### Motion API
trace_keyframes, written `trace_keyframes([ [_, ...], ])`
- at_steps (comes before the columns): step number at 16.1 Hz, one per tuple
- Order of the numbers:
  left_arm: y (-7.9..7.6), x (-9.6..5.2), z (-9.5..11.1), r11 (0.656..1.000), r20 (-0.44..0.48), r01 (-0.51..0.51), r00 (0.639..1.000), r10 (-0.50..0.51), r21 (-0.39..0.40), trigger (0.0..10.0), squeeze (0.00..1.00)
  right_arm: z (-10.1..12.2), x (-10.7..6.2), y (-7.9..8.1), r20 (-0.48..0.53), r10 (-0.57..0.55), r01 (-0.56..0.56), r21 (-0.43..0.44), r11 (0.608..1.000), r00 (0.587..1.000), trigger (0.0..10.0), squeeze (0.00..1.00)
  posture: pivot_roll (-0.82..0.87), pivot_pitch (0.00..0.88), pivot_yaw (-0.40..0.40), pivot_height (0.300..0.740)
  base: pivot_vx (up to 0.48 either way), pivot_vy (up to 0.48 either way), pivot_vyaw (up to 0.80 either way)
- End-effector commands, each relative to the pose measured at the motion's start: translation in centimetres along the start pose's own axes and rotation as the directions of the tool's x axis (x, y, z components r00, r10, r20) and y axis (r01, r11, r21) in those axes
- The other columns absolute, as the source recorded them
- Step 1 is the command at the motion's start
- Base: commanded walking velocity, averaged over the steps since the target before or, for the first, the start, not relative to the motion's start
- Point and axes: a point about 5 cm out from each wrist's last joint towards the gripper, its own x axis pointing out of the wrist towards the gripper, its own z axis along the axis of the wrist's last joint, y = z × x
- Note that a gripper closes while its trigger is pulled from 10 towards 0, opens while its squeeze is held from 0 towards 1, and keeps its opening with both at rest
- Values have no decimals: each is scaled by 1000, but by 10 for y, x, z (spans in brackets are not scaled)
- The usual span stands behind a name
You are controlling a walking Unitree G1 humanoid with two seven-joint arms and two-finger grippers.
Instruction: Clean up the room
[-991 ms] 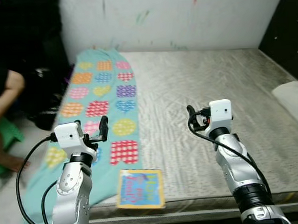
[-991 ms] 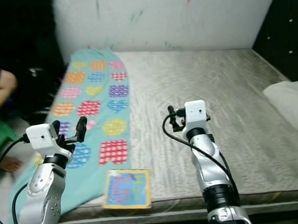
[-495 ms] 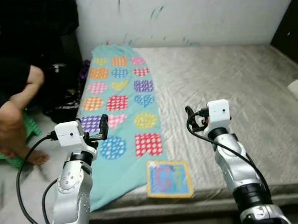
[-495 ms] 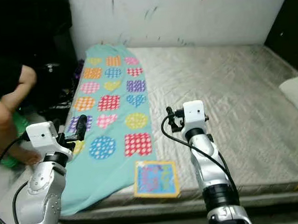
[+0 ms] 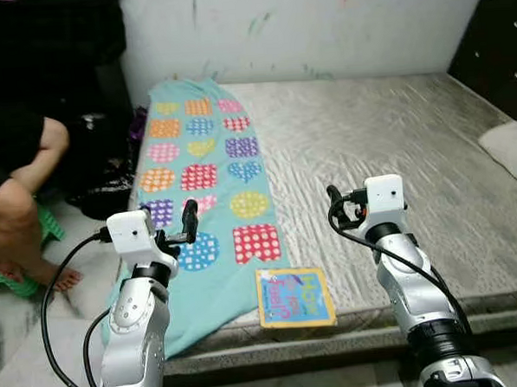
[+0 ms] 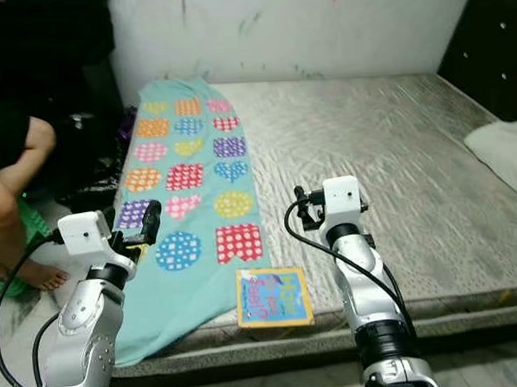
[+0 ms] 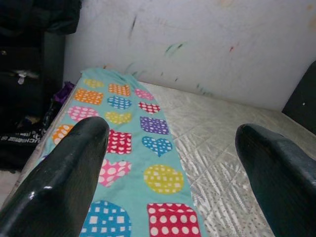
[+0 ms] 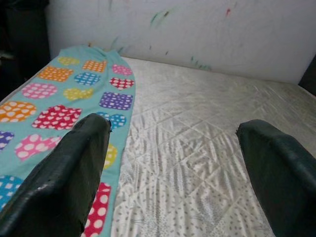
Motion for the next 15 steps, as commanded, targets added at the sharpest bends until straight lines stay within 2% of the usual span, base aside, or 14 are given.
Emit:
trace_keyframes([
  [1,-1,3,1,1000,-2,-1,1000,1,10,10000,0,6,3,-2,18,-5,5,-3,1000,1000,10000,0,-44,0,-13,740,0,0,-463],
  [7,1,4,1,1000,-5,-20,1000,20,17,10000,0,8,4,-3,25,-7,7,8,1000,1000,10000,0,-41,0,-14,740,0,0,-84],
  [13,3,7,7,999,16,-39,999,39,15,10000,0,12,9,-4,30,-11,11,4,1000,999,10000,0,-37,0,-24,740,0,0,-800],
  [15,3,11,10,999,29,-42,999,42,12,10000,0,16,13,-4,34,-8,8,7,1000,999,10000,0,-38,0,-30,740,0,0,-478],
])
